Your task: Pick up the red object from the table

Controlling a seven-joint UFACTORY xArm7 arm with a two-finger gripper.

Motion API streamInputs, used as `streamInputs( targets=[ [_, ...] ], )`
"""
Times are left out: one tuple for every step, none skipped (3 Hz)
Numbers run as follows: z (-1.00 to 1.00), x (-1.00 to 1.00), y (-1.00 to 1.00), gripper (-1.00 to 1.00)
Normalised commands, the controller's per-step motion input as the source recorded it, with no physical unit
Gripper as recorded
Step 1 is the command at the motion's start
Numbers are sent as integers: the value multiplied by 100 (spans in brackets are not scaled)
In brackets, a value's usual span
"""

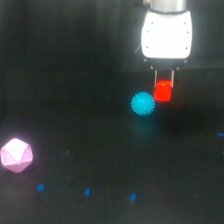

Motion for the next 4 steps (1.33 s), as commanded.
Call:
streamInputs(
  targets=[
    [-8,7,4,-99],
    [10,7,-10,-93],
    [9,7,1,-95],
    [2,6,-10,-96]
  ],
)
